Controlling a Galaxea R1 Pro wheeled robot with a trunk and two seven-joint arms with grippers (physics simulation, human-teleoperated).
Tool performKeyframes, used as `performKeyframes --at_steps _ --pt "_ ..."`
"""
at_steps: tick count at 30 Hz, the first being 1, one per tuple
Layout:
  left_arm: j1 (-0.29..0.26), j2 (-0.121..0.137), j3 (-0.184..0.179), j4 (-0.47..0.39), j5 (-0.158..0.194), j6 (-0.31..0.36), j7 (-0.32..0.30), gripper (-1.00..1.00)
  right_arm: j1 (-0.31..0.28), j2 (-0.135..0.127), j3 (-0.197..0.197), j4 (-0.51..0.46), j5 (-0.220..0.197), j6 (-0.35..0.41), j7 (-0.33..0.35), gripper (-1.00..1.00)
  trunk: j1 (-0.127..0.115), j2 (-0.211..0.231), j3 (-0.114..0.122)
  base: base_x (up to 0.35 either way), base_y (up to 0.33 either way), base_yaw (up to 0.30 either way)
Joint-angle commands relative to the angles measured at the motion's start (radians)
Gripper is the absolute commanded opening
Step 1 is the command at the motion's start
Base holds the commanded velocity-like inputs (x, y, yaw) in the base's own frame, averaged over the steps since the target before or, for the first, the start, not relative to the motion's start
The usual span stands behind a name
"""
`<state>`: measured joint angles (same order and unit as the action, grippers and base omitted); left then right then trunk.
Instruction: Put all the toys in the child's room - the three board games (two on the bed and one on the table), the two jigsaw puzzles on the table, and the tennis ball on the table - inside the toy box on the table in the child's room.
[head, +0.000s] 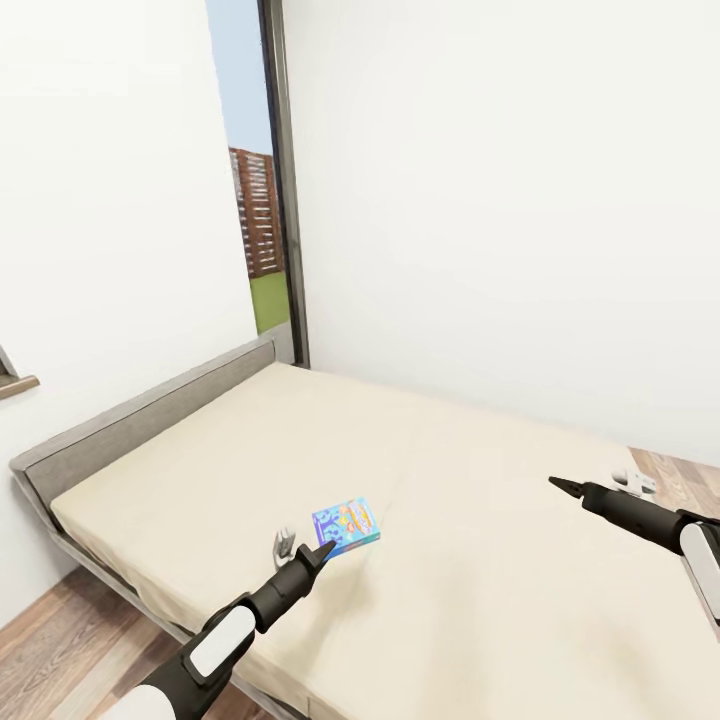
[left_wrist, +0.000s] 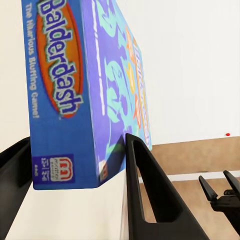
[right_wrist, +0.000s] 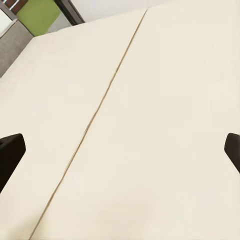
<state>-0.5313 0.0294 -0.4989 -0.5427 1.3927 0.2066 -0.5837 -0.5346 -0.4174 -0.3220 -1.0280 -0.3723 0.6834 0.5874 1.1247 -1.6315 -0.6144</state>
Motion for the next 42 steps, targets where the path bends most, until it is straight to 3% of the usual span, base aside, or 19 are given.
performKeyframes --at_steps 1,18,42 --pt "-0.001 0.001 -0.004 0.0 0.011 0.005 -0.002 -1.0 -0.001 0.0 -0.002 0.0 -0.003 0.007 0.002 1.0 0.0 -0.001 -0.001 0.003 0.0 -0.003" --pt "-0.001 0.0 -0.006 0.003 0.009 0.002 -0.005 -1.0 -0.001 0.0 -0.001 -0.001 -0.003 0.007 0.002 1.0 0.0 -0.001 -0.001 0.039 0.0 -0.024" --pt "-0.001 0.0 -0.006 0.002 0.01 0.005 -0.005 -1.0 -0.001 0.0 -0.002 -0.001 -0.003 0.007 0.002 1.0 0.0 -0.001 -0.001 0.004 0.0 -0.253"
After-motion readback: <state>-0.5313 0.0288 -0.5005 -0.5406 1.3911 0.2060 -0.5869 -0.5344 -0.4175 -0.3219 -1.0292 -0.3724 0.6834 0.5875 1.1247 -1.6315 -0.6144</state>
